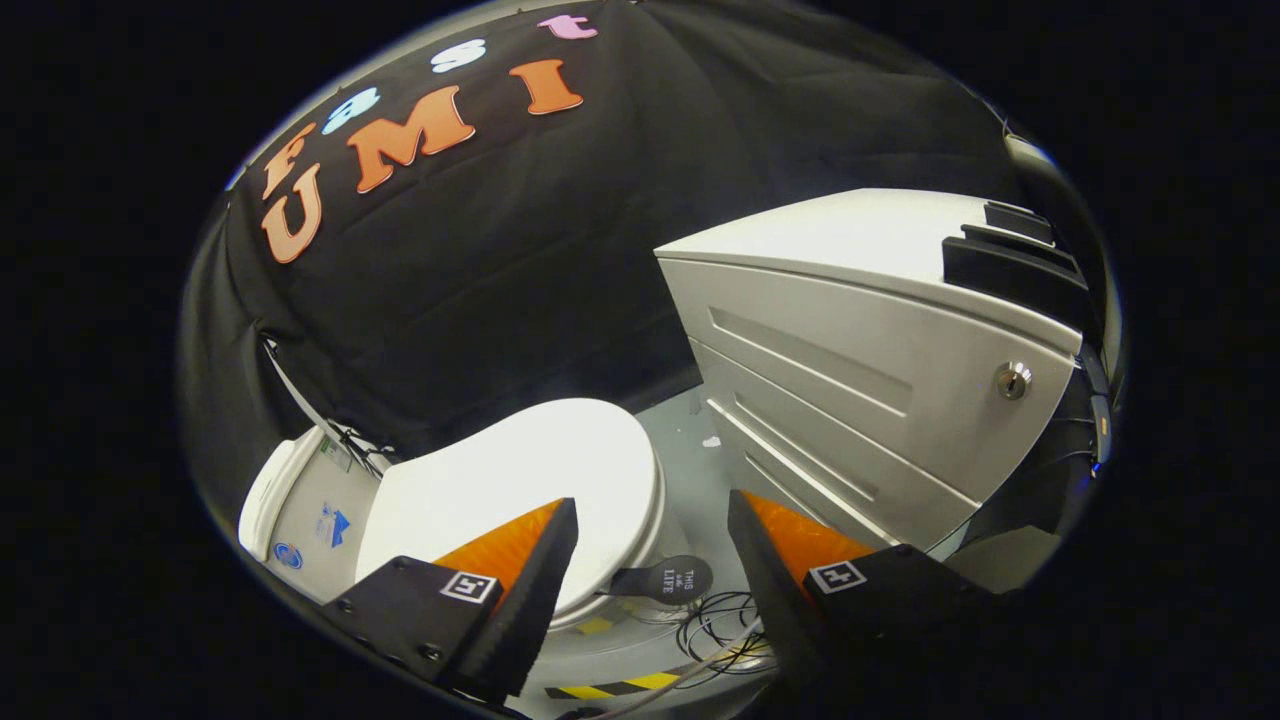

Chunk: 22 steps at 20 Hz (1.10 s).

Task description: Open the toilet lid.

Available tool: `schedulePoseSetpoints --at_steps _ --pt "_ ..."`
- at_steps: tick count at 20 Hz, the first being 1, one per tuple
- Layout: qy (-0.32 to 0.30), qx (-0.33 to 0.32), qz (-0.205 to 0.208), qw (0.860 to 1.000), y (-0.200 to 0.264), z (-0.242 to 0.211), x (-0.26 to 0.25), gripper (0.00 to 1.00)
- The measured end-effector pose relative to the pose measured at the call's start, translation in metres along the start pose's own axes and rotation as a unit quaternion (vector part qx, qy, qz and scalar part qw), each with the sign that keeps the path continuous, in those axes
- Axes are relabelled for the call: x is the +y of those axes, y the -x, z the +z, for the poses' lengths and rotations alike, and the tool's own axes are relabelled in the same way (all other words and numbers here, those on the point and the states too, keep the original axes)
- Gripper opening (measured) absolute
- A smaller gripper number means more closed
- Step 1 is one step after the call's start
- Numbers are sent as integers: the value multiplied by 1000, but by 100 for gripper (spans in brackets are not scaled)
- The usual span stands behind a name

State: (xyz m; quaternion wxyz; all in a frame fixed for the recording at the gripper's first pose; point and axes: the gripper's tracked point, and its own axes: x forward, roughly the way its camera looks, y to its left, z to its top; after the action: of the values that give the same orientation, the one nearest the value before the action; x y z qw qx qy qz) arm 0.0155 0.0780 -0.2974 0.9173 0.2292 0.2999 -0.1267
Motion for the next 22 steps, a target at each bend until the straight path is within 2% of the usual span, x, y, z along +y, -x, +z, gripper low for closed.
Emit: schedulePoseSetpoints --at_steps 4,6,8,10,15,16,17,19,22 --pt "-7 20 8 1000 -7 -28 0 97" --pt "-56 42 5 998 -7 -39 -6 94" --pt "-70 47 9 996 -8 -38 -11 88" --pt "-69 48 5 996 -13 -37 -21 87" --pt "-132 55 8 990 -33 -46 -26 84" --pt "-129 57 7 990 -38 -50 -28 84" --pt "-126 54 2 991 -38 -48 -33 72" --pt "-127 54 3 990 -39 -52 -32 66" --pt "-127 59 -3 990 -40 -57 -34 66"
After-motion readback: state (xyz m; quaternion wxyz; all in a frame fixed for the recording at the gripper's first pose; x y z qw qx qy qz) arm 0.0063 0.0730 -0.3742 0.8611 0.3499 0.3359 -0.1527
